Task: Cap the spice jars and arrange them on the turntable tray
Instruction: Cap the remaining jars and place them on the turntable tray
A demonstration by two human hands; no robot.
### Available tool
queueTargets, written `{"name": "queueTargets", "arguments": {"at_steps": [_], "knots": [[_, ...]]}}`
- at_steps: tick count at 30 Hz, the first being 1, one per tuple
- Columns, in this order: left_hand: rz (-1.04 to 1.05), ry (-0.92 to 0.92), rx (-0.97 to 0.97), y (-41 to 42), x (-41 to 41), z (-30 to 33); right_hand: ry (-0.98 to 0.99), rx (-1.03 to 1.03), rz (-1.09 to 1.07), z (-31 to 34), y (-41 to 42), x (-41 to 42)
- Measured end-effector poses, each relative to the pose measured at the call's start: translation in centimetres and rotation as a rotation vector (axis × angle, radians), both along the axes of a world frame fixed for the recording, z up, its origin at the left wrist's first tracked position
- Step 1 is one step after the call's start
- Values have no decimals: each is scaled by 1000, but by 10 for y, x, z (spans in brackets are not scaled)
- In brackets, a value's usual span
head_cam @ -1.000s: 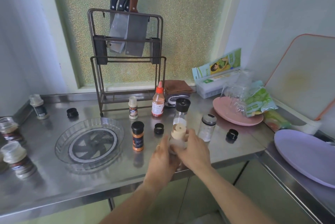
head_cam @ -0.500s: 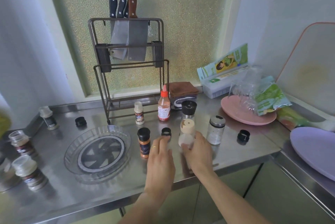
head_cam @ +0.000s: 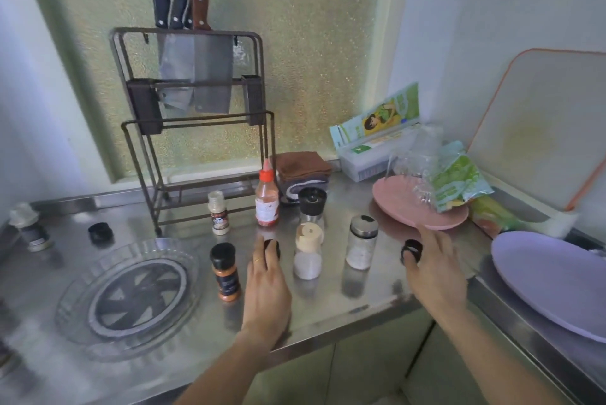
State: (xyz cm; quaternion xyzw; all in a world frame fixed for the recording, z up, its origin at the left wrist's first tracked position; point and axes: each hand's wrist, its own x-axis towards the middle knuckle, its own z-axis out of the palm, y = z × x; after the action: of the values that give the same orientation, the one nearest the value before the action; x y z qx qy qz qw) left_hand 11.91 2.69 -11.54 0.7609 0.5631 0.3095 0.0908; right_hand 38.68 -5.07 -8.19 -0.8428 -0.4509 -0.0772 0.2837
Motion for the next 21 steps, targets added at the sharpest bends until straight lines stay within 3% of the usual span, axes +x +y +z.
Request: {"name": "queueTargets", "arguments": {"at_steps": [5,7,14,18,21], "knots": [[-35,34,35,-9,1,15,-47,-343,26,-6,31,21],[-47,31,67,-12,0,21,-38,-361,36,-7,33,21],[-204,-83,221,-31,-22,101,-15,-9,-10,60,26,3],[-197,-82,305,-4,-51,156,-50,115,149,138,34,-44],[-78,-94,170,44,-75,170,-4,211,321,171,52,-88]]}}
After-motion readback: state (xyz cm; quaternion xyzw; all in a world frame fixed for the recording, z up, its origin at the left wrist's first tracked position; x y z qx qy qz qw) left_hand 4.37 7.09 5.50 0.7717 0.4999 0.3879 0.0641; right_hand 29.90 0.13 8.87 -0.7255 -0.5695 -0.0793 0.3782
